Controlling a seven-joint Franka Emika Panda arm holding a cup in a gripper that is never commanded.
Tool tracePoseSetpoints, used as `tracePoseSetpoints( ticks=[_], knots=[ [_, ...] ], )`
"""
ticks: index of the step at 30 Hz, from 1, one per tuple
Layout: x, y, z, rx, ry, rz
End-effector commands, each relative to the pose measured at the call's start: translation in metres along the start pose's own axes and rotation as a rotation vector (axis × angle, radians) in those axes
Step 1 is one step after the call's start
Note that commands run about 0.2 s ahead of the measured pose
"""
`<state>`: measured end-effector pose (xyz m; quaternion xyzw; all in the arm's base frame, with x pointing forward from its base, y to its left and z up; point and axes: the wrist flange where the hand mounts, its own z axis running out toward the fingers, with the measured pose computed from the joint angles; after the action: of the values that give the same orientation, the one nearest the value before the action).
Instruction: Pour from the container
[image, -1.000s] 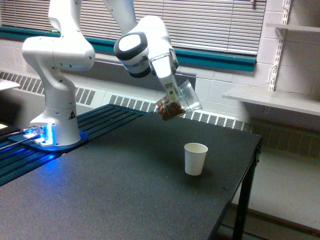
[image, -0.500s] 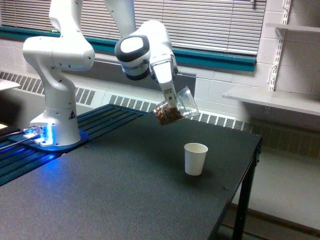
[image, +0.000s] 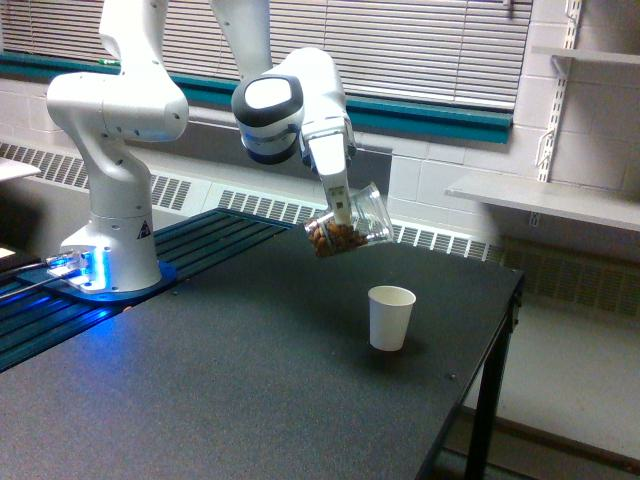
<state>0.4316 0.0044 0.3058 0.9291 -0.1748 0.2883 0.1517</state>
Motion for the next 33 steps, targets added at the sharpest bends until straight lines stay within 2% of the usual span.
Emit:
tracePoseSetpoints(
  ticks=[1, 33],
  knots=[
    [0.000, 0.000, 0.005, -0.014, -0.014, 0.003],
    [-0.016, -0.005, 0.023, -0.056, -0.078, -0.101]
  ],
)
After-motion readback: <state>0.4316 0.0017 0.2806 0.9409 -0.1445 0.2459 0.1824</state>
